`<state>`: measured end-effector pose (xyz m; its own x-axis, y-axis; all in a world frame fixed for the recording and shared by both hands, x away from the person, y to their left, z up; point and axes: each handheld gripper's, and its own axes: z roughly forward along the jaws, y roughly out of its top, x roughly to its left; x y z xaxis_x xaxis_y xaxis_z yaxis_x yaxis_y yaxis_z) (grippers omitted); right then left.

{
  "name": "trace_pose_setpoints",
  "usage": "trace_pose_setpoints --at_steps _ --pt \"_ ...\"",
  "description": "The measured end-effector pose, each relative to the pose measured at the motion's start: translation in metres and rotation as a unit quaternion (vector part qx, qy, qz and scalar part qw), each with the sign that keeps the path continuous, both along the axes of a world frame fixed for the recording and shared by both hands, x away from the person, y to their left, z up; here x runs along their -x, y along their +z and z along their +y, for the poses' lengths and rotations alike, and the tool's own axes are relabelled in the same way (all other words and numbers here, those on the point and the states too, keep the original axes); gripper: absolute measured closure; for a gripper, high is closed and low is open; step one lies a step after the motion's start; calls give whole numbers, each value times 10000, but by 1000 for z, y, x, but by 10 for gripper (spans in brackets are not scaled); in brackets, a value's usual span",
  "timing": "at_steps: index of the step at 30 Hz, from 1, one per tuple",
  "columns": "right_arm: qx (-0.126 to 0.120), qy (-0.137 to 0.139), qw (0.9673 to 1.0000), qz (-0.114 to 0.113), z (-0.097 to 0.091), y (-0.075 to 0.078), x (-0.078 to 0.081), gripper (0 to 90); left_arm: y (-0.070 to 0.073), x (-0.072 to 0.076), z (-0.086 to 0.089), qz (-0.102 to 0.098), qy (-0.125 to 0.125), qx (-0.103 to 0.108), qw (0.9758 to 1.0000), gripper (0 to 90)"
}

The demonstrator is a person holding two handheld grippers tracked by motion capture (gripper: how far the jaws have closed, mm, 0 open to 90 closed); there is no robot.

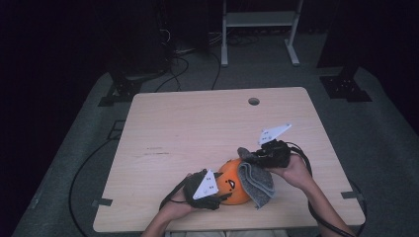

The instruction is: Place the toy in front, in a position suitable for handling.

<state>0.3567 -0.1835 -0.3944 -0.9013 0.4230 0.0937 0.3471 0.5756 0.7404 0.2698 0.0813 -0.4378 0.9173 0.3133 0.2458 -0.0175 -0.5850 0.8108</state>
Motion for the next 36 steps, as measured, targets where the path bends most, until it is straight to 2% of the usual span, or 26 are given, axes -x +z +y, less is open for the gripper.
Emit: trace_pose_setpoints --at_steps 2,5,7,8,12,15,16,17,18,21,22,23,24,26,27,28,30,31,34,36 --pt "-34 -90 9999 112 -11 -7 2 782 0 -3 2 122 96 102 9998 334" --pt "47 -136 9997 171 -24 -16 10 782 0 -8 7 316 239 259 9989 318" --pt "74 -141 9997 203 -27 -19 14 782 0 -10 8 364 285 308 9985 318" --pt "85 -87 9997 213 -31 -23 23 781 0 -10 8 365 294 316 9984 318" --pt "-23 156 9999 32 -29 -18 45 781 0 -9 3 325 330 317 9984 319" --pt "-139 438 9989 -101 -17 -9 57 780 1 -8 0 316 320 321 9985 315" --pt "-92 443 9989 -137 -14 -7 58 780 1 -9 0 374 338 338 9982 299" --pt "79 423 9988 -227 -10 -7 58 781 1 -11 1 505 389 415 9971 254" --pt "133 371 9990 -212 -11 -7 56 781 1 -14 4 716 448 500 9952 203" --pt "56 255 9996 -113 -17 -9 50 781 0 -23 13 1241 711 671 9875 132" --pt "51 265 9995 -131 -18 -8 51 781 -1 -25 15 1341 725 680 9860 135" --pt "40 297 9994 -167 -16 -7 53 781 -1 -25 16 1350 705 683 9860 158" --pt "39 361 9991 -205 -12 -4 56 781 0 -24 16 1290 659 692 9870 221" --pt "111 588 9977 -318 0 1 63 781 2 -16 9 840 538 512 9937 289" --pt "119 738 9965 -373 9 3 65 781 3 -13 6 693 463 445 9955 311" --pt "113 862 9954 -413 16 5 67 782 4 -8 0 451 403 280 9978 323" --pt "152 1079 9926 -539 37 11 69 782 4 -3 -4 247 335 147 9990 345" --pt "182 1111 9917 -617 47 16 65 783 3 -3 -3 233 342 112 9991 358" --pt "197 969 9933 -596 51 21 49 783 1 -2 3 239 285 34 9993 371" --pt "171 759 9956 -525 45 21 33 783 0 -2 6 251 253 27 9994 372"
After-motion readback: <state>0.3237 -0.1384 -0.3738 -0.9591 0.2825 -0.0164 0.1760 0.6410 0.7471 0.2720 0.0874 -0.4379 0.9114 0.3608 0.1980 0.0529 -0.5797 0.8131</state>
